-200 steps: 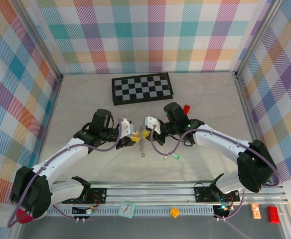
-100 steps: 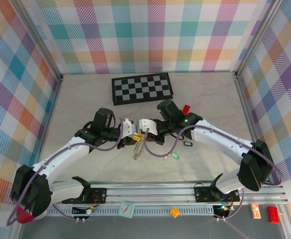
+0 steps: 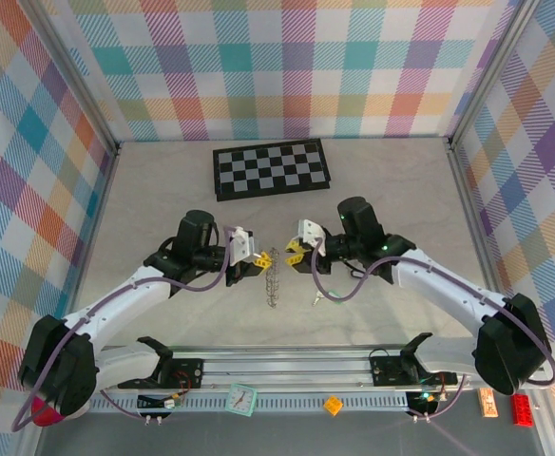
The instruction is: Put the keys on the keyring
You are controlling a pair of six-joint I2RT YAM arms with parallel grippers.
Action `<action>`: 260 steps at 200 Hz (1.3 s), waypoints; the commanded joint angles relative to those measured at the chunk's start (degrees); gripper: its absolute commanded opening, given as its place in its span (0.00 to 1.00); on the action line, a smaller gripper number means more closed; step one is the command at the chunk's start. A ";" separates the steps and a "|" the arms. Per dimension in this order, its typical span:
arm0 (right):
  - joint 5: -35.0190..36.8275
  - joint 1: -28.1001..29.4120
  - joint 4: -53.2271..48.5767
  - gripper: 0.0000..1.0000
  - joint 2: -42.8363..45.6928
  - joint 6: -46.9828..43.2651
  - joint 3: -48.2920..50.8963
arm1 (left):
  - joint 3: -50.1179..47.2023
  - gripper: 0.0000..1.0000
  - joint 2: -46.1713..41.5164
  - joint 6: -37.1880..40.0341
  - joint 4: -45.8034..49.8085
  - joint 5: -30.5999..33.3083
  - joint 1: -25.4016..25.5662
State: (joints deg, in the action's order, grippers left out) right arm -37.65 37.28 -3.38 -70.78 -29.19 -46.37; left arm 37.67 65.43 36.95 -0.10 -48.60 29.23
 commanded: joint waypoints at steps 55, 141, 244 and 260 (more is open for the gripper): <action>-8.66 0.62 19.35 0.26 -3.11 11.65 3.97 | -5.83 0.00 -1.55 -10.87 -20.29 -5.23 0.47; -9.05 1.99 20.67 0.11 -5.71 12.23 2.10 | -6.82 0.00 -0.68 -14.71 -25.83 -5.98 0.47; -0.25 3.67 -11.67 0.00 -5.78 -6.29 -10.01 | 0.01 0.30 -6.53 -1.59 3.10 3.95 0.56; 2.05 4.69 -17.17 0.00 -6.83 -9.25 -13.10 | 1.33 0.27 -6.42 -0.36 5.34 4.21 0.56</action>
State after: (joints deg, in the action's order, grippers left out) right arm -38.76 40.38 -8.23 -76.31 -30.09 -54.54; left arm 35.81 59.70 31.35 -3.33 -45.74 29.23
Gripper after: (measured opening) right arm 0.046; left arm 0.289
